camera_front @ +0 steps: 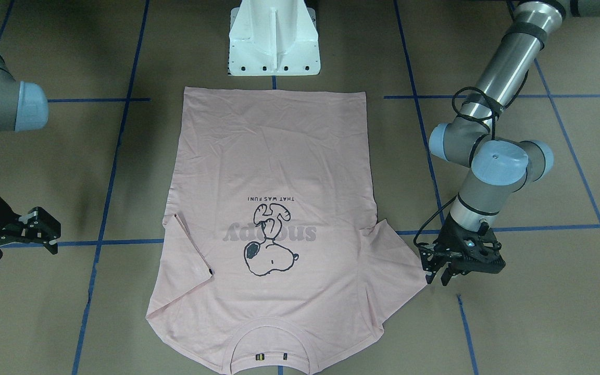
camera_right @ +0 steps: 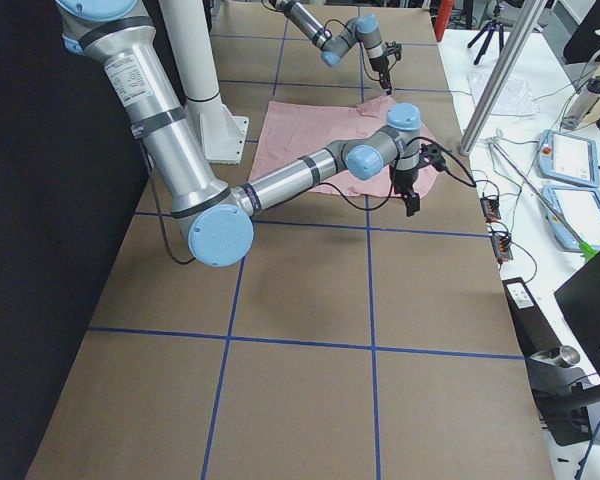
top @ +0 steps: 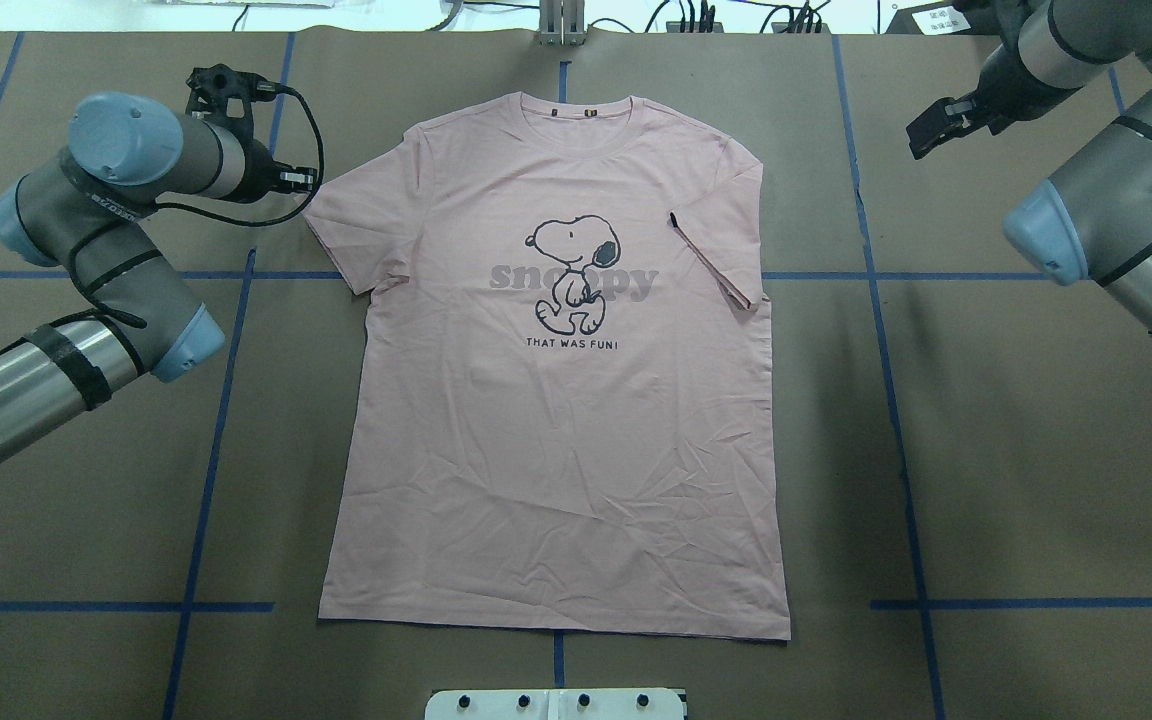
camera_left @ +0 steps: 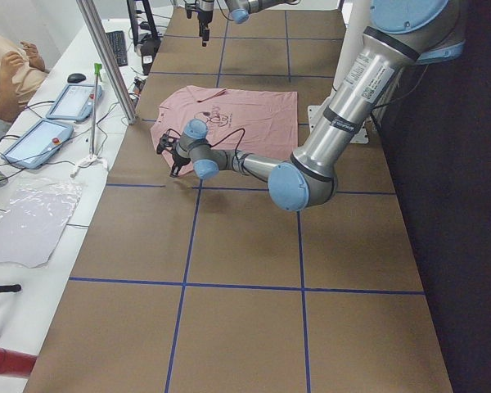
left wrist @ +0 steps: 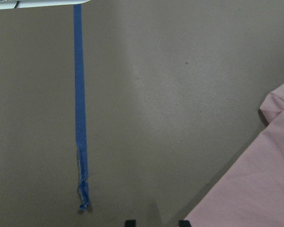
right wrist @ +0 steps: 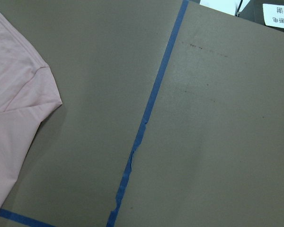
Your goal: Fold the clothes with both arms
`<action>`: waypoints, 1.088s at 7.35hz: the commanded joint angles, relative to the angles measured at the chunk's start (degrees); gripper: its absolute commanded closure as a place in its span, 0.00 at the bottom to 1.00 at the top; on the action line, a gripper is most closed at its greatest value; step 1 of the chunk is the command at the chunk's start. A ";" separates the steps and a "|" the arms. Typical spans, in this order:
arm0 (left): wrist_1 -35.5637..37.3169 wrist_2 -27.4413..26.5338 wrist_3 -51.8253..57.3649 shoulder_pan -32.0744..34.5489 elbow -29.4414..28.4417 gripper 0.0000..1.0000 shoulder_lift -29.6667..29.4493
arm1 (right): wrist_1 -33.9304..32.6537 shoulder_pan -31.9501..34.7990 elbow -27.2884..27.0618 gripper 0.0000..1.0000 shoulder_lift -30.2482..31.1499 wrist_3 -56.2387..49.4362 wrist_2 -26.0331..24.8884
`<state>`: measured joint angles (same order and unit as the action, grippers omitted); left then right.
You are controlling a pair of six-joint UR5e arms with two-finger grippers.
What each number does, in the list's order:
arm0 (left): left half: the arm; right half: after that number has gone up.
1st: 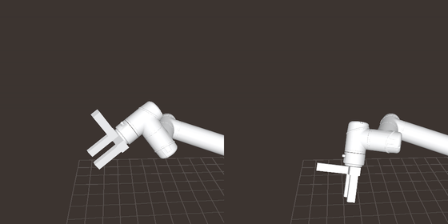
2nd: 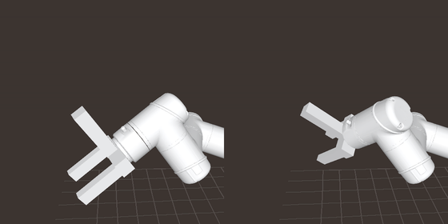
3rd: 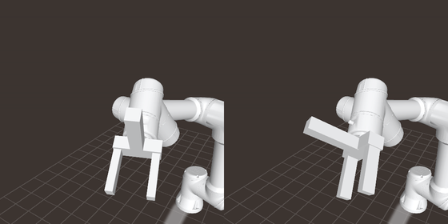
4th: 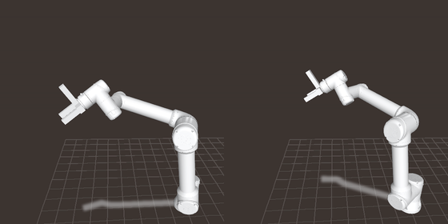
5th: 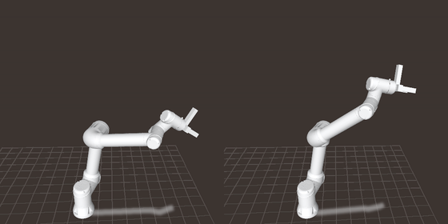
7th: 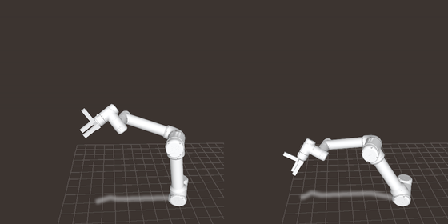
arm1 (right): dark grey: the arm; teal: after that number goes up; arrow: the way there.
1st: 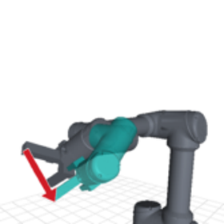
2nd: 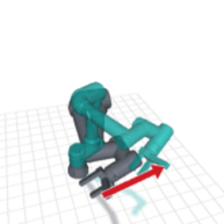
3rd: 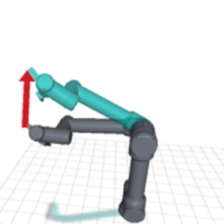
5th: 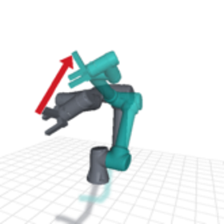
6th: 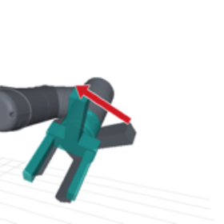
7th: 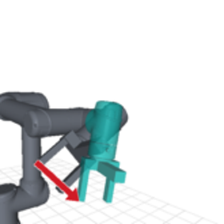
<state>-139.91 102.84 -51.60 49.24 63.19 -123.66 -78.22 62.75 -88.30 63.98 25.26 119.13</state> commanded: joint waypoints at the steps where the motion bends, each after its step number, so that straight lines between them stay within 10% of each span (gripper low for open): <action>1: -0.01 -0.01 -0.16 -0.72 0.00 0.65 0.08 | 0.00 0.00 -0.03 0.00 0.01 0.23 -0.04; 8: -0.01 -0.01 -0.08 -0.81 0.09 0.67 0.61 | 0.00 0.00 -0.12 0.00 0.18 0.23 -0.13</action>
<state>-139.92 102.83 -51.68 48.43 63.26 -123.12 -78.22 62.75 -88.40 64.09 25.53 119.01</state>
